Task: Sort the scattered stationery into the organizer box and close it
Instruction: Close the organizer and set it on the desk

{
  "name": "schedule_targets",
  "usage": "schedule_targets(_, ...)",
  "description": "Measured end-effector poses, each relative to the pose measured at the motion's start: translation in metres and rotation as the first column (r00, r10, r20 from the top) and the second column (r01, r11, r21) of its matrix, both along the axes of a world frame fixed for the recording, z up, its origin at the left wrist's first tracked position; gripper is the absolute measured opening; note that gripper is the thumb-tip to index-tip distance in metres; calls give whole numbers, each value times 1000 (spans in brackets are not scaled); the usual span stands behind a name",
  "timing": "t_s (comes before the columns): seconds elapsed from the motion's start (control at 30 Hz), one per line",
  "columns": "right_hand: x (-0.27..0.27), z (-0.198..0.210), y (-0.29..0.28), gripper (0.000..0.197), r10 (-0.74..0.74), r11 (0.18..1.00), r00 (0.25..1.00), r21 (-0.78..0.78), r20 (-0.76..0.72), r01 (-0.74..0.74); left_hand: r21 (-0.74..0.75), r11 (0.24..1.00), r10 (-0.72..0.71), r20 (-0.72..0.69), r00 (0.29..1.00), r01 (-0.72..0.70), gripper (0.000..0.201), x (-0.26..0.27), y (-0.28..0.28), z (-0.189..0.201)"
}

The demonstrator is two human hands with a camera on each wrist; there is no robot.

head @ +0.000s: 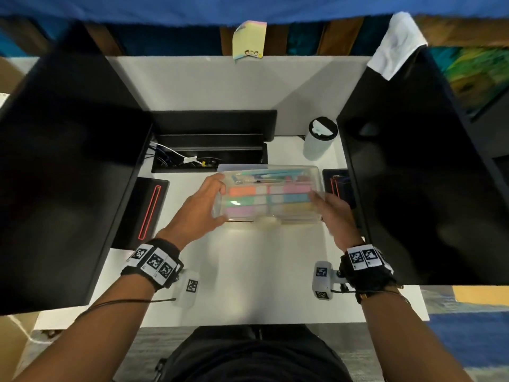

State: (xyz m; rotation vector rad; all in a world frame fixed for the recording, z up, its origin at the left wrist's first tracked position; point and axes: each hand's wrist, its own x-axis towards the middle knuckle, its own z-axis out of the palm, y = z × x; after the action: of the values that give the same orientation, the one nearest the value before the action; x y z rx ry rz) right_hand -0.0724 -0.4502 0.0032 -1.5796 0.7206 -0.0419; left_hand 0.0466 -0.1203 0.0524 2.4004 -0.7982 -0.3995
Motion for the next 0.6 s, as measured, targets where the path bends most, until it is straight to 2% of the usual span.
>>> schedule_targets(0.07,2,0,3,38,34,999,999,-31,39,-32,30,999,24,6,1000,-24,65,0,-2,-9)
schedule_targets(0.23,18,4,10,28,25,999,997,-38,78,-23,32,992,117,49,992,-119,65,11,-9,-23)
schedule_targets(0.33,40,4,15,23,2,996,999,-90,35,1,8,980,197,39,980,-198,68,21,-15,-28)
schedule_targets(0.43,66,2,17,24,-42,993,997,-113,-63,35,-36,943,332,31,943,-331,82,24,-26,-30)
schedule_targets(0.5,78,0,15,42,-49,990,992,-136,-118,32,-128,876,456,-90,885,-464,93,20,-32,-36)
schedule_targets(0.57,83,-3,10,54,-68,993,983,-103,-172,50,-140,759,588,-272,762,-636,100,14,-38,-44)
schedule_targets(0.6,83,-2,8,56,-65,996,979,-76,-191,51,-90,708,634,-355,687,-700,99,10,-43,-49)
